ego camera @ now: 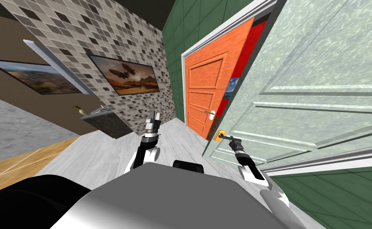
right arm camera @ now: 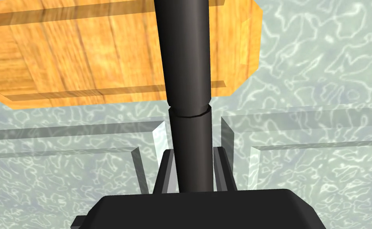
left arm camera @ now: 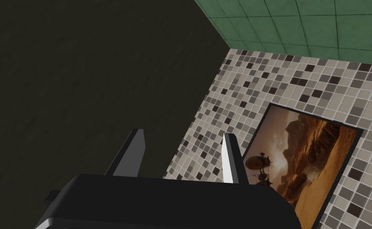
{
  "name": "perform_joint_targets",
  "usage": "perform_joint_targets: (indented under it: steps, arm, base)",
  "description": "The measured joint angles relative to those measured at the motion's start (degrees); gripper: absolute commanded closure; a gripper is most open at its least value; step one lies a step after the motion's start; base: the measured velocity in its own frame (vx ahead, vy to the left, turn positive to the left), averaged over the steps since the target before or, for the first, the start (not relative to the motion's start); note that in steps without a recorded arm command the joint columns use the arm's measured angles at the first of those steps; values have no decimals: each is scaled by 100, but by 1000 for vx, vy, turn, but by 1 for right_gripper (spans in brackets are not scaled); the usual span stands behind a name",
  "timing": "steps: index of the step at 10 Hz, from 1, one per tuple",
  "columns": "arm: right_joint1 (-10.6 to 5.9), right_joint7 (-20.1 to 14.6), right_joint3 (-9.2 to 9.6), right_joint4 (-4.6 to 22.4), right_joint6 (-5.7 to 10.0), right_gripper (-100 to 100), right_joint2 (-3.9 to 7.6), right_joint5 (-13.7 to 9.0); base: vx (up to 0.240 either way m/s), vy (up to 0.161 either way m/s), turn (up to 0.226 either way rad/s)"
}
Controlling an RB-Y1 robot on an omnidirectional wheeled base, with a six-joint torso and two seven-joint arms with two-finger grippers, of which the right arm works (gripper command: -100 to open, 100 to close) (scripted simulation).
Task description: Pull the door open
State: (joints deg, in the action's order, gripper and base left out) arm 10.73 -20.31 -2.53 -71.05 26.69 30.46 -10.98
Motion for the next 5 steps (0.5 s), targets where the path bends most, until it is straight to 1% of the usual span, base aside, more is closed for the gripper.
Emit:
perform_joint_targets:
  steps: [2,3,4,5]
  arm:
    - [154,-93,114,-122,96,100,96,4]
    - [193,-152,177,-131,160,100,155,5]
    - [215,-164,198,-116,163,100,155,9]
    - [279,-198,210,-113,217,100,223,0]
  base:
    - [-240,-80,118]
    - [-95,-38,9]
    - [-157,-40,144]
    - [-257,-54,211]
